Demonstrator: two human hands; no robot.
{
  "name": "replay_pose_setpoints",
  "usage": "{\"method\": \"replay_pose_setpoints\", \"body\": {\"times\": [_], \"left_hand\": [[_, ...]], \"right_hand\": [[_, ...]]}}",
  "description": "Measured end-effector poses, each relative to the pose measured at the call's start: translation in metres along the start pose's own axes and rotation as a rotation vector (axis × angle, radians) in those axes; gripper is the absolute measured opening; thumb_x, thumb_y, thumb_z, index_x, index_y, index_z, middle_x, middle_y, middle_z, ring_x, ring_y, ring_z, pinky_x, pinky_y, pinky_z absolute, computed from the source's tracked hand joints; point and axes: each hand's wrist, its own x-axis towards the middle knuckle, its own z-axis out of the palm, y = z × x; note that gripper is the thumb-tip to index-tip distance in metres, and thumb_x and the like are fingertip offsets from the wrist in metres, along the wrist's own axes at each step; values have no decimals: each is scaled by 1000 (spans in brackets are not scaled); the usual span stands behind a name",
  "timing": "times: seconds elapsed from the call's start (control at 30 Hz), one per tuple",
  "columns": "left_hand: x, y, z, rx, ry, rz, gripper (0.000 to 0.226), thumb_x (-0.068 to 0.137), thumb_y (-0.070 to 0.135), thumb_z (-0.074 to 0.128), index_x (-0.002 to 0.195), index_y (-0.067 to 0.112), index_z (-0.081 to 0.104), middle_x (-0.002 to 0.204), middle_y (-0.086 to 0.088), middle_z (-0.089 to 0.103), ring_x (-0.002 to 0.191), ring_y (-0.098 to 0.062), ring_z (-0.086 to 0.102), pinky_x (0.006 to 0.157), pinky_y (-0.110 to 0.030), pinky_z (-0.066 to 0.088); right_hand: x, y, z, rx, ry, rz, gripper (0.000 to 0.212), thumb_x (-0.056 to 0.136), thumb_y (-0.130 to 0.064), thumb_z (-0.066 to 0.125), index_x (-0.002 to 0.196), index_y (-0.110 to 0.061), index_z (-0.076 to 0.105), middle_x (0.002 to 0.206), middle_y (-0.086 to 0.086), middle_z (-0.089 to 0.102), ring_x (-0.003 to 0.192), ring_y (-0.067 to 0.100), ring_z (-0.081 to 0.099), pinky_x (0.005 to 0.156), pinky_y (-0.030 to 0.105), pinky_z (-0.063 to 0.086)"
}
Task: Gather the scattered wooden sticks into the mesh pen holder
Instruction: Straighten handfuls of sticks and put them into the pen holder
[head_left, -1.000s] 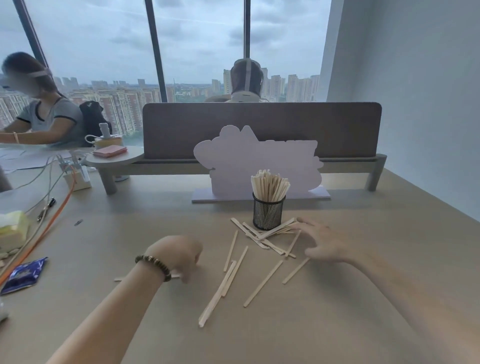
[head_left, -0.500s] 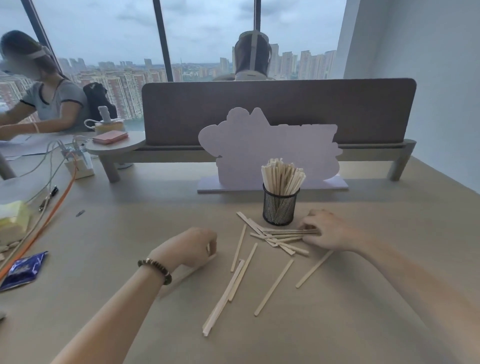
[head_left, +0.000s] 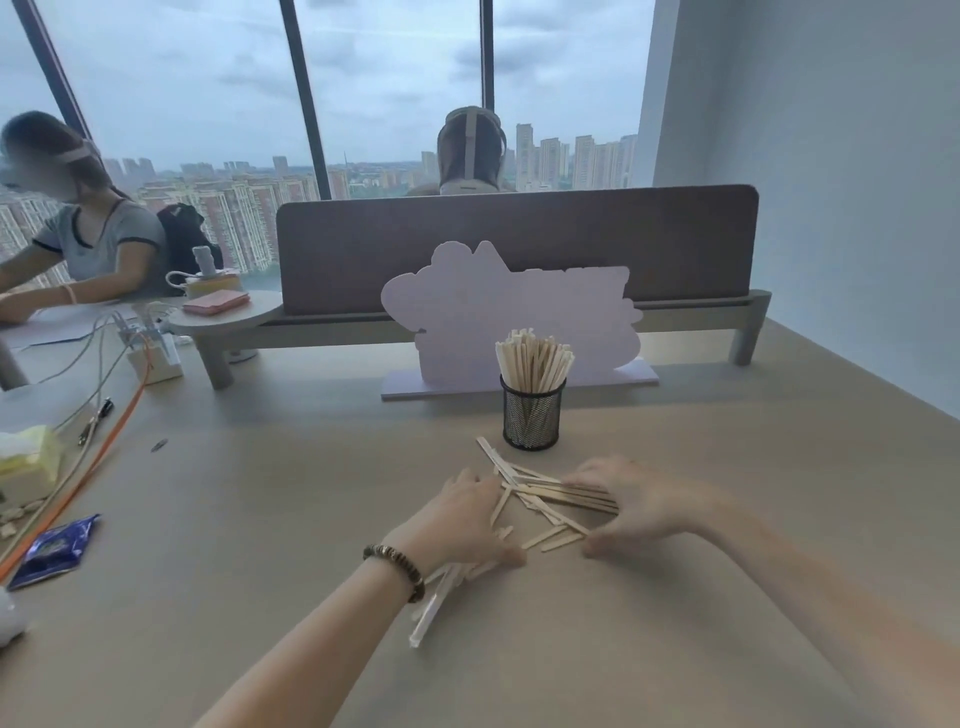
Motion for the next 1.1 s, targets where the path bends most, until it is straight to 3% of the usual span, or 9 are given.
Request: {"method": "replay_pose_setpoints", "body": {"times": [0.07,0.13,0.27,0.37,0.5,0.67,0.87,1.1], "left_hand": [[-2,-1,-1,-3,34,12,58,77,38,72,124,13,50,122,-8,53,113,-27,51,95,-39,45],[-5,-4,-3,26,83,-3,42,80,24,65,119,12,54,119,-8,60,110,-28,56,92,-40,48],[-12,-10,-4,88,117,-40,33,84,17,55,117,16,57,119,-5,63,111,-28,58,91,-37,50],[-17,-15,-6,162,148,19,30,87,19,52,116,20,59,119,-2,65,111,-27,59,91,-36,49],[-21,-17,-5,274,163,98,25,85,14,46,106,15,61,111,-7,64,105,-30,60,86,-38,49],[-26,-17,1,366,193,91,21,88,9,44,103,7,58,112,-14,58,102,-34,60,83,-39,45],[-28,-19,0,498,189,43,24,88,9,44,106,7,59,115,-14,60,104,-36,61,81,-41,47],[-24,-26,-12,251,107,39,29,82,17,53,110,15,58,115,-7,62,106,-28,57,78,-30,41]], "right_hand": [[0,-1,4,12,70,-11,67,73,-56,71,133,-33,55,113,-8,55,107,13,52,91,31,43],[0,-3,6,8,106,-9,48,79,-44,71,124,-29,64,97,-8,52,93,12,51,76,26,38],[-4,-12,11,-69,143,77,24,90,-28,63,110,-15,69,103,6,59,100,25,55,75,27,33],[-11,-18,13,-97,152,129,22,95,-22,53,99,-4,66,111,16,61,104,33,56,78,31,39],[-19,-23,17,-154,182,189,22,95,-13,44,101,-7,64,114,20,58,103,38,58,82,37,46],[-20,-26,23,-260,208,201,28,93,-3,40,114,-6,59,118,17,52,109,37,55,88,39,42],[-19,-31,23,-313,183,218,26,94,-5,40,114,-3,57,121,18,52,112,36,52,89,39,40],[-16,-29,21,-229,146,227,29,92,-13,38,114,-10,57,119,14,49,113,34,54,91,38,44]]}}
